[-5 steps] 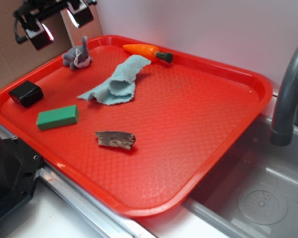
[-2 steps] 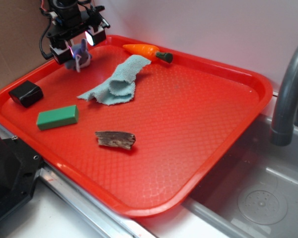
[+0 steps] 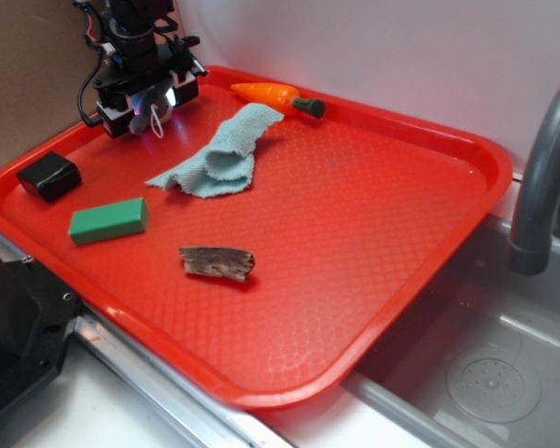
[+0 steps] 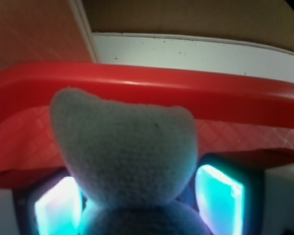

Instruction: Grab the gray animal.

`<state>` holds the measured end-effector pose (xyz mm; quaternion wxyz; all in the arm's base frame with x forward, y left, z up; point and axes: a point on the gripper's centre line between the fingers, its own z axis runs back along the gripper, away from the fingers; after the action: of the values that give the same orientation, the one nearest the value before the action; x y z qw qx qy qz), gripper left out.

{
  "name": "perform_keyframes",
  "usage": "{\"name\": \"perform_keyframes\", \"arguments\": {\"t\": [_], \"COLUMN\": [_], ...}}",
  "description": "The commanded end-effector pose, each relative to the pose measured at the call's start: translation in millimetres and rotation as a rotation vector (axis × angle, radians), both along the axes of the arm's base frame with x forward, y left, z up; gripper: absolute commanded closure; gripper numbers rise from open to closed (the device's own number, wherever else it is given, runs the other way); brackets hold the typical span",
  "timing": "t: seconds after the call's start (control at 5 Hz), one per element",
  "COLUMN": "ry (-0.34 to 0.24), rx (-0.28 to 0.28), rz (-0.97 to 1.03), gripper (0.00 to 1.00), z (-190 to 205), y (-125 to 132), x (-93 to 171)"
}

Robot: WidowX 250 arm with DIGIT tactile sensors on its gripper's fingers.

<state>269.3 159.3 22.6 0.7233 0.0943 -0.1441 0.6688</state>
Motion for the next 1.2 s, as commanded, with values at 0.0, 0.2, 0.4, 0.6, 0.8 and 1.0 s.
{"name": "perform_keyframes", "arguments": {"t": [0.0,0.2,0.4,0.6,0.8,1.0], "ry": [-0.049,-0.013,0.022,0.045,0.086,0.138], "rx": [-0.002,-0.015,-0.100,-0.132,-0.169,-0.267], "rz": [0.007,-0.152,-0.400,-0.636,-0.883,-1.079], "gripper": [1.00,1.00,1.00,1.00,1.00,1.00], "z": [24.6,46.7,83.6,111.9,141.1,165.8], "y": [8.1,-11.1,-43.1,-72.1,-110.6,-131.7], "x": [-16.1,-11.8,-13.4,-17.7,-32.6,-50.1]}}
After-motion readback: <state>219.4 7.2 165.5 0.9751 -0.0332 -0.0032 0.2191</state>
